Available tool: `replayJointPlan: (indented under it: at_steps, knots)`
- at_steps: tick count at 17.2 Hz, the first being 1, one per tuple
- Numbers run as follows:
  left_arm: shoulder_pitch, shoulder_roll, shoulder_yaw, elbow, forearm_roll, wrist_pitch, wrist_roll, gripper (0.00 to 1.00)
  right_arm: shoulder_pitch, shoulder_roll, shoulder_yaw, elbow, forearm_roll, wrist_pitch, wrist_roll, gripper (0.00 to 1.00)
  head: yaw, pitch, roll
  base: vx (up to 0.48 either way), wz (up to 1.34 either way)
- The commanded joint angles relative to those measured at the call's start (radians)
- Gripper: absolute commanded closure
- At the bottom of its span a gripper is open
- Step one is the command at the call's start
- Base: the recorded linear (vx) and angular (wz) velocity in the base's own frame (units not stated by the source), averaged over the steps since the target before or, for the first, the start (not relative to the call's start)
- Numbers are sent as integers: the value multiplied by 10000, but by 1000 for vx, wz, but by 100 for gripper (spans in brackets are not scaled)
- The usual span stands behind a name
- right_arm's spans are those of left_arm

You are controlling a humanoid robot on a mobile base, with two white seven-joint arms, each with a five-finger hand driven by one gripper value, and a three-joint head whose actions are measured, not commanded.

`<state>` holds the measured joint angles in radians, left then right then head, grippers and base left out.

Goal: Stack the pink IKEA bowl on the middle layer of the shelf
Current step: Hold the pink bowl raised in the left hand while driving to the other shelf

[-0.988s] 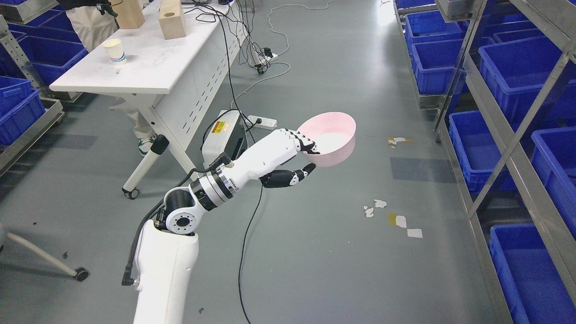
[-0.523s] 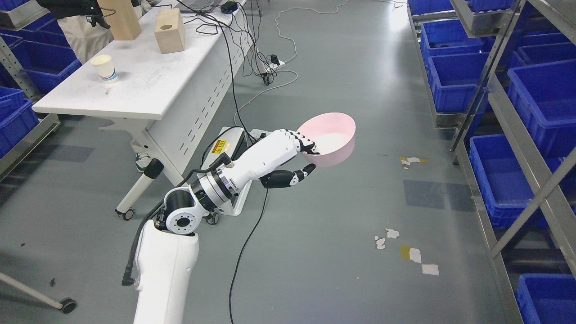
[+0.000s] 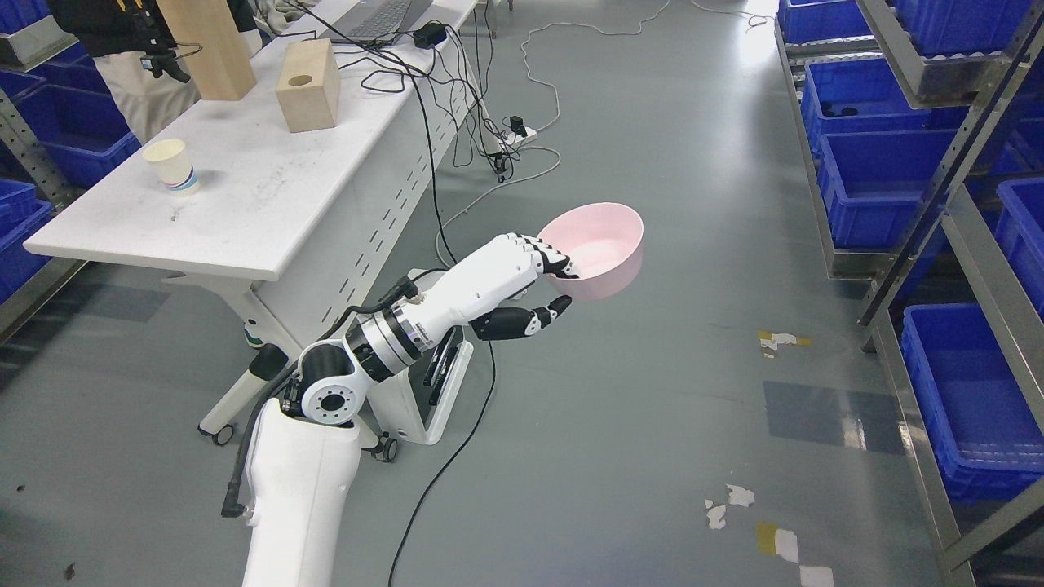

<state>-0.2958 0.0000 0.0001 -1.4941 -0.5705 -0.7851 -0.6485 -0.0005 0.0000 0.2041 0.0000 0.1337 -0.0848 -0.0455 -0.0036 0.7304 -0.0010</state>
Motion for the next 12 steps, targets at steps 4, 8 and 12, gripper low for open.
replayJointPlan:
  at_steps: [4, 8, 12]
  knots:
    - [-2, 175, -47, 306, -1, -3, -4, 97, 159, -175, 0, -174, -2, 4, -5, 0, 0, 0, 0, 366, -188]
    - [-17, 175, -200, 306, 14, -3, -19, 97, 159, -175, 0, -174, -2, 4, -5, 0, 0, 0, 0, 303, -817]
    - [-124, 175, -1226, 260, 60, -3, 11, 97, 159, -175, 0, -174, -2, 4, -5, 0, 0, 0, 0, 240, -1364]
